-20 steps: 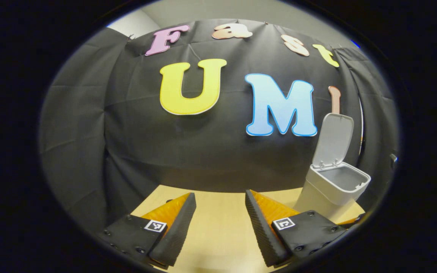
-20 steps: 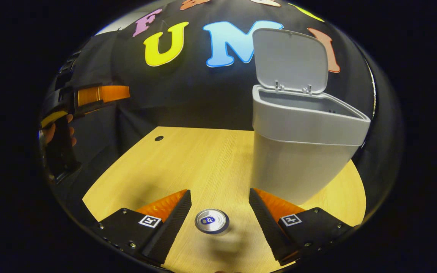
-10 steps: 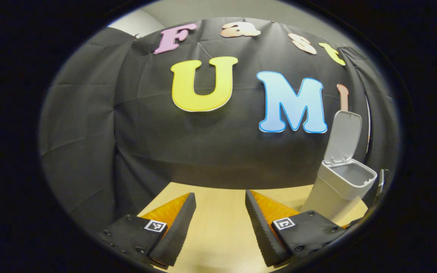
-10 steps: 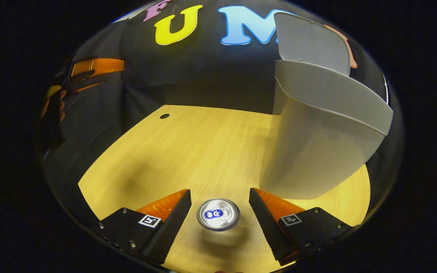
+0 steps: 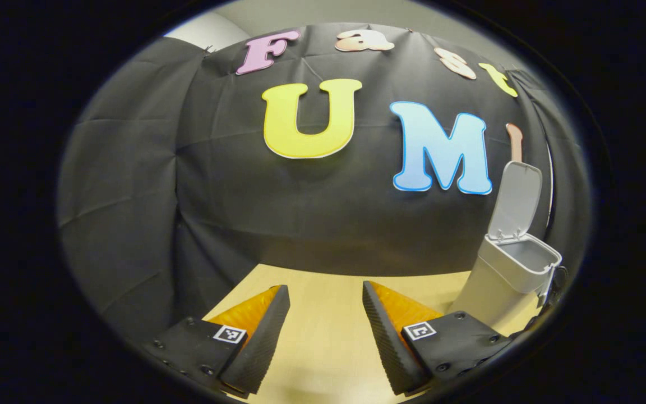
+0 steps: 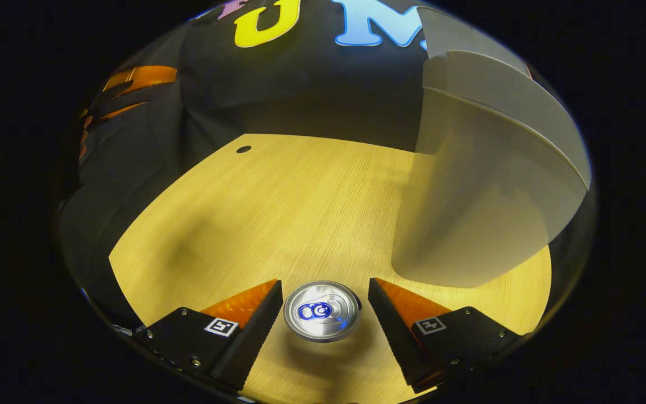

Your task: Press the lid of the desktop garbage bin to open it, pick up the crumpled paper on the desktop and throw it into the bin, then pick up the pop can on the desktop and drop it into the bin, and finally close the garbage bin lid.

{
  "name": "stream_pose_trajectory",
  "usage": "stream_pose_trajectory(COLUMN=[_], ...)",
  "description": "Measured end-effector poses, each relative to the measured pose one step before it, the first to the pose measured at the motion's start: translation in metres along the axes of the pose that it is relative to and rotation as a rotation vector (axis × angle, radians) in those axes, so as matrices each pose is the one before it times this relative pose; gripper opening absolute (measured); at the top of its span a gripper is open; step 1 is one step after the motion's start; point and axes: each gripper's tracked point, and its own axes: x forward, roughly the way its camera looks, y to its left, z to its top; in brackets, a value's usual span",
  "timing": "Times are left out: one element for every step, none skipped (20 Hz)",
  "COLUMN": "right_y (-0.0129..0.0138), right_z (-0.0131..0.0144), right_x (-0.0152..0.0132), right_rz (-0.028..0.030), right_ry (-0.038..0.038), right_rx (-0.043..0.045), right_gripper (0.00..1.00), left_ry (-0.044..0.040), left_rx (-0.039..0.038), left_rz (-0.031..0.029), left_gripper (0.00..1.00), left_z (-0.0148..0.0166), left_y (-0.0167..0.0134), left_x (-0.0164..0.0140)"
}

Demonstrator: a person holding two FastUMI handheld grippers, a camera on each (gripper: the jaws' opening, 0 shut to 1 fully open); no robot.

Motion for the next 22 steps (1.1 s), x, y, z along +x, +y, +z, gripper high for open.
stream_pose_trajectory(right_y=[-0.00028, -0.00094, -0.00042, -0.00065, -0.00123, -0.00039, 0.00059, 0.00148, -0.00197, -0.00093, 0.00145, -0.00043, 0.00001, -0.00029, -0.00026, 0.00015, 0.00135, -0.00019, 0.00004, -0.00028, 0.00041, 0.00015], right_z=[-0.00158, -0.00217, -0.00087, -0.00121, -0.00223, -0.00164, 0.00050, -0.00006, -0.00193, 0.00009, -0.00037, 0.00239, 0.00184, 0.00249, 0.00305, 0.00464, 0.00364, 0.00585, 0.00587, 0.00704, 0.00627, 0.00792], right_x=[0.00278, 0.00229, 0.00243, 0.00141, 0.00207, 0.00219, 0.00010, 0.00123, -0.00183, -0.00045, 0.00011, -0.00107, -0.00144, -0.00267, -0.00418, -0.00401, -0.00540, -0.00529, -0.00557, -0.00532, -0.00376, -0.00460], right_rz=[-0.00520, -0.00412, -0.00004, 0.00006, -0.00009, -0.00475, -0.00489, 0.00133, -0.00125, -0.00395, -0.00100, -0.00002, 0.00097, 0.00002, -0.00222, -0.00101, 0.00117, -0.00015, -0.00088, -0.00094, 0.00108, 0.00235], right_ry=[0.00784, 0.00727, 0.00528, 0.00691, 0.00569, 0.00907, 0.00109, 0.00202, -0.00135, 0.00207, -0.00262, -0.00747, -0.00928, -0.00941, -0.01315, -0.01312, -0.01406, -0.01711, -0.01875, -0.01747, -0.01745, -0.01628], right_rx=[-0.00281, -0.00149, -0.00021, -0.00108, -0.00242, -0.00664, -0.00882, -0.00443, -0.00287, -0.00271, -0.00164, -0.00040, 0.00274, 0.00281, 0.00126, -0.00110, -0.00105, -0.00303, -0.00387, -0.00389, -0.00047, 0.00332], right_gripper=[0.99, 0.99, 0.99, 0.98, 0.98, 0.94, 0.89, 0.85, 0.85, 0.84, 0.84, 0.84, 0.84, 0.84, 0.84, 0.84, 0.84, 0.84, 0.84, 0.84, 0.84, 0.84], left_ry=[0.00078, 0.00011, 0.00011, 0.00100, 0.00126, 0.00148, 0.00083, 0.00078, 0.00055, 0.00092, 0.00088, 0.00121, 0.00102, 0.00099, 0.00112, 0.00121, 0.00093, 0.00030, 0.00058, 0.00038, 0.00145, 0.00006], left_rx=[-0.00042, -0.00049, -0.00008, -0.00063, -0.00036, -0.00035, -0.00110, -0.00143, -0.00157, -0.00284, -0.00114, 0.00092, 0.00195, 0.00284, 0.00200, 0.00062, 0.00080, 0.00036, 0.00112, 0.00249, 0.00330, 0.00318], left_rz=[0.00007, -0.00119, 0.00021, 0.00049, 0.00108, 0.00189, 0.00092, 0.00082, 0.00069, 0.00018, 0.00081, -0.00034, 0.00021, -0.00074, -0.00114, -0.00271, -0.00157, -0.00208, -0.00297, -0.00284, -0.00377, -0.00332], left_gripper=[0.89, 0.89, 0.89, 0.89, 0.89, 0.89, 0.89, 0.89, 0.89, 0.89, 0.89, 0.89, 0.89, 0.89, 0.89, 0.89, 0.89, 0.87, 0.89, 0.89, 0.89, 0.89], left_z=[0.00071, -0.00045, -0.00003, -0.00050, -0.00037, -0.00028, -0.00024, 0.00117, -0.00133, 0.00007, -0.00106, -0.00070, -0.00030, -0.00078, -0.00112, -0.00040, -0.00061, -0.00031, -0.00083, -0.00064, 0.00014, -0.00089], left_y=[-0.00029, -0.00041, -0.00023, 0.00018, 0.00094, 0.00072, 0.00070, 0.00011, 0.00010, 0.00042, 0.00070, 0.00029, -0.00104, -0.00025, -0.00078, -0.00155, -0.00103, -0.00169, -0.00143, -0.00161, -0.00280, -0.00246], left_x=[-0.00051, -0.00001, -0.00049, -0.00032, 0.00013, -0.00056, -0.00118, -0.00101, -0.00030, -0.00110, -0.00213, -0.00171, -0.00067, -0.00083, -0.00114, -0.00044, -0.00063, -0.00073, -0.00073, -0.00128, -0.00062, -0.00032])
